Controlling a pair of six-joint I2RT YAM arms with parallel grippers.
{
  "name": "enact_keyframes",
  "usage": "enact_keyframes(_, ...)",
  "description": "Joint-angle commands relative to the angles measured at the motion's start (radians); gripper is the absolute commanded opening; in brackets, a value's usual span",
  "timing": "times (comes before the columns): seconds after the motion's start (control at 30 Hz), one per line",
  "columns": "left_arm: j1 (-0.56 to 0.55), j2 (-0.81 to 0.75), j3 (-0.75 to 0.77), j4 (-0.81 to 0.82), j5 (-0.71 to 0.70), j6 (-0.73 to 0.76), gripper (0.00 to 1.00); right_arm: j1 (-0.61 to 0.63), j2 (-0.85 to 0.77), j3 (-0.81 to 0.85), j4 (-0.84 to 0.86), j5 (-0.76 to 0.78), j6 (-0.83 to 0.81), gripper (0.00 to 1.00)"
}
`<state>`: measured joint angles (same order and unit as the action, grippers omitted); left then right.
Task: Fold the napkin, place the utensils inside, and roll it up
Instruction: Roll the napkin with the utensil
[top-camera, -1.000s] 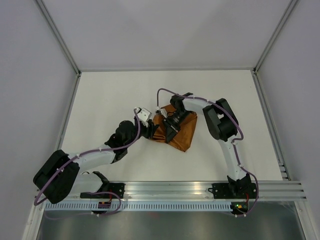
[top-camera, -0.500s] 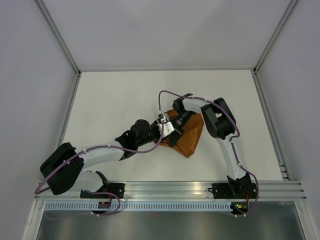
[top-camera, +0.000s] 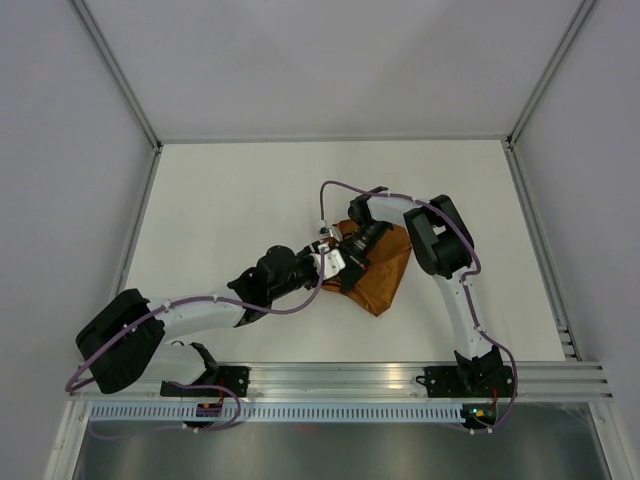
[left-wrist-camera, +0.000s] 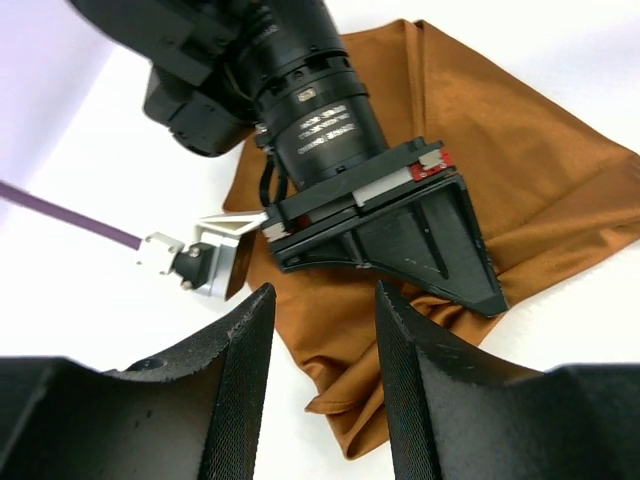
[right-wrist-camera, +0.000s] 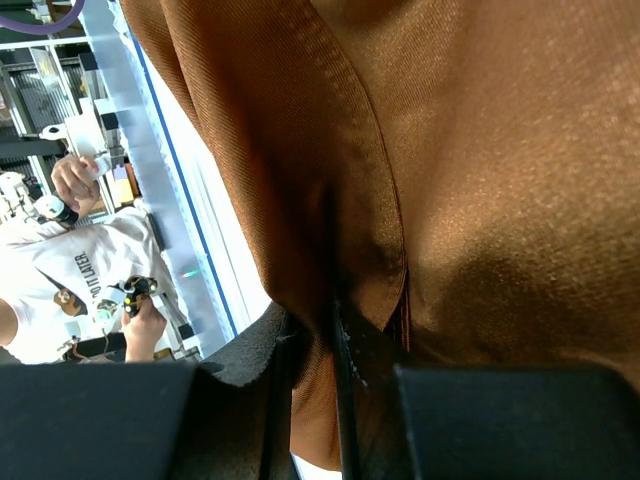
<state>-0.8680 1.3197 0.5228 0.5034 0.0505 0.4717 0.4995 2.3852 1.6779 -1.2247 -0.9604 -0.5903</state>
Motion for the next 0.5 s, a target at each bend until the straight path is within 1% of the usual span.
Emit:
enact_keyframes(0.0,0.02,-0.031,-0.027,0.125,-0.003,-0.053,0.5,-0.01,0.005,-0.027,0.148,0.206,-0.046,0.03)
enact_keyframes(0.07,0.026,-0.017,-0.032,0.152,0.002,-0.058,0.48,-0.009,0.0,-0.026,0.148,0.229,-0.055,0.04)
enact_keyframes(0.2,0.027,-0.011,-0.036,0.193,0.009,-0.064,0.47,0.007,0.017,-0.003,0.125,0.279,-0.098,0.03)
enact_keyframes(0.3,0.04,-0.036,-0.066,0.263,0.009,-0.094,0.47,0.019,0.037,0.023,0.102,0.325,-0.132,0.03)
enact_keyframes(0.47,0.064,-0.079,-0.086,0.297,0.034,-0.13,0.48,0.048,0.028,0.011,0.14,0.429,-0.158,0.03)
